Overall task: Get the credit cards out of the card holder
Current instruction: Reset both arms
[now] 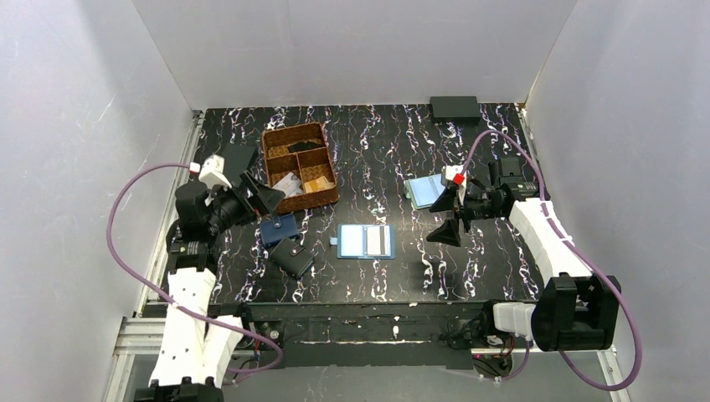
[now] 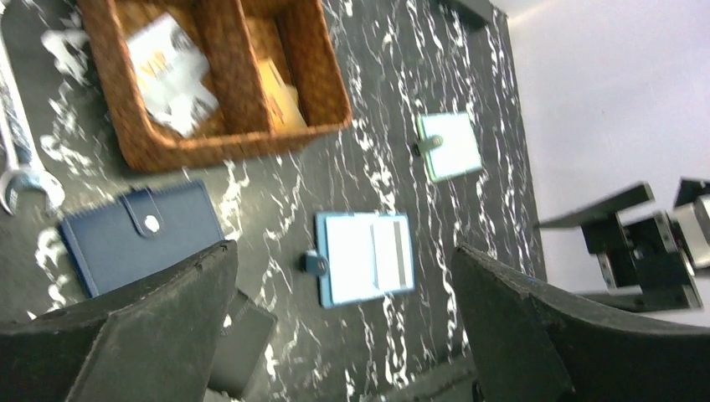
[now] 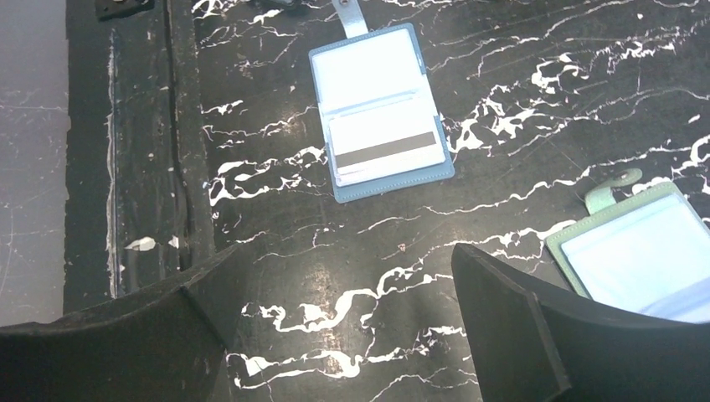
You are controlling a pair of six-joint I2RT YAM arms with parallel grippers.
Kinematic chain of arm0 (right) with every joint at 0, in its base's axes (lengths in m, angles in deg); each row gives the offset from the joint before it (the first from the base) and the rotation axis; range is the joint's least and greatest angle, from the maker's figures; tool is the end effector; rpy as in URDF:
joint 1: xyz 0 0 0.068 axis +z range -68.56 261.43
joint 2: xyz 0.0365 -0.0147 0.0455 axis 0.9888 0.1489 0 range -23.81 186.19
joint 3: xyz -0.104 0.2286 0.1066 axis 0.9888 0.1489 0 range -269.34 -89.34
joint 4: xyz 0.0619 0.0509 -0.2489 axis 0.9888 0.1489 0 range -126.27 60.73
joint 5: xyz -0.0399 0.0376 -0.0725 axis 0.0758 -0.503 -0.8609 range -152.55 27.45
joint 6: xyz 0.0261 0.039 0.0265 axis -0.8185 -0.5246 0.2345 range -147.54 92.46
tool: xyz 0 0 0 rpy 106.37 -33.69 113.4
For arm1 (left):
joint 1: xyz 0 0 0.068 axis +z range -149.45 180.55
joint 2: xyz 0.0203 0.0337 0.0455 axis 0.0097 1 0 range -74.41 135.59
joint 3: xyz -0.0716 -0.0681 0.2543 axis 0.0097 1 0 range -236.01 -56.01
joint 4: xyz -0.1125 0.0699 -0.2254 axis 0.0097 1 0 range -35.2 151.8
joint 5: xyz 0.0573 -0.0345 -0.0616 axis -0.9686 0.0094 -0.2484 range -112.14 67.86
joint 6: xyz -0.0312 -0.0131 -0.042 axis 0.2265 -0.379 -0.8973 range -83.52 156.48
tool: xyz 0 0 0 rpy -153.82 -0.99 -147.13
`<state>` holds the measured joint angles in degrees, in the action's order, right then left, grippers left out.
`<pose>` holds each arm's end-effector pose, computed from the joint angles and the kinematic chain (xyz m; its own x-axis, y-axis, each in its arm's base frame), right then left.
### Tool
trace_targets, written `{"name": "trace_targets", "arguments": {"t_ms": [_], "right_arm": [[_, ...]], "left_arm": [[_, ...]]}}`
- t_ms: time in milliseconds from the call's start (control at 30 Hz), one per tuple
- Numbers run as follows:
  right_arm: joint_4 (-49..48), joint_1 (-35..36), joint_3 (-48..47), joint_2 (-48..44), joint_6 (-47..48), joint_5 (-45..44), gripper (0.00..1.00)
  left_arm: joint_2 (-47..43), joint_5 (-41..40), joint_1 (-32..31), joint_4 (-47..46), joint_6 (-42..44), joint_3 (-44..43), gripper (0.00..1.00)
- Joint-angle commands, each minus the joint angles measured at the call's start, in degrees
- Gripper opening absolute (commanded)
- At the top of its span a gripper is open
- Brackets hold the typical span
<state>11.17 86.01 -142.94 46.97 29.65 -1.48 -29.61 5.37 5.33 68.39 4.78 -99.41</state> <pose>0.2208 0.0490 0.2654 -0.1414 -0.4191 -0.8969 -0.9804 0.1845 0.0683 0.1817 -0.0013 0.3262 -0.4141 -0.5023 -0.7591 0.1800 0.7723 -0.6092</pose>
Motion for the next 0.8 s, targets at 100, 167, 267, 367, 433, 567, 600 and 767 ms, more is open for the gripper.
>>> {"name": "trace_targets", "arguments": {"t_ms": [100,167,267,367,433,567,600,767], "right_arm": [[-5.3,-1.0,-1.1,-1.2,-6.3,-6.1,0.98],[-9.8,-1.0,-0.3,-4.1,-12.9,-11.5,0.98],[-16.4,-1.0,-1.0,-8.2,-22.3,-21.9,0.98],[-18.4,-1.0,-4.9,-10.8,-30.2,-31.0,0.98],[-18.3,-1.0,-8.1,-11.8,-34.7,-34.8,0.98],[-20.6,-1.0,-11.2,-15.2,-44.1,-39.7,0.98],[-20.9,-0.9,-11.6,-15.8,-45.3,-39.4,0.98],[-16.5,-1.0,-12.3,-16.4,-42.7,-29.7,0.98]], "left_arm": [[-8.7,8.6,0.2,14.9,2.5,1.1,0.98],[-10.3,9.0,0.2,15.8,1.8,1.6,0.98],[-11.9,9.8,0.2,16.9,0.7,2.1,0.98],[-13.1,10.3,0.2,17.5,-0.9,2.2,0.98],[-13.6,10.7,0.2,17.8,-1.8,1.5,0.98],[-14.1,11.3,0.2,17.6,-3.6,0.4,0.98],[-14.1,11.7,0.2,17.5,-4.0,0.1,0.98],[-14.0,14.3,0.2,16.2,-5.6,0.3,0.98]]}}
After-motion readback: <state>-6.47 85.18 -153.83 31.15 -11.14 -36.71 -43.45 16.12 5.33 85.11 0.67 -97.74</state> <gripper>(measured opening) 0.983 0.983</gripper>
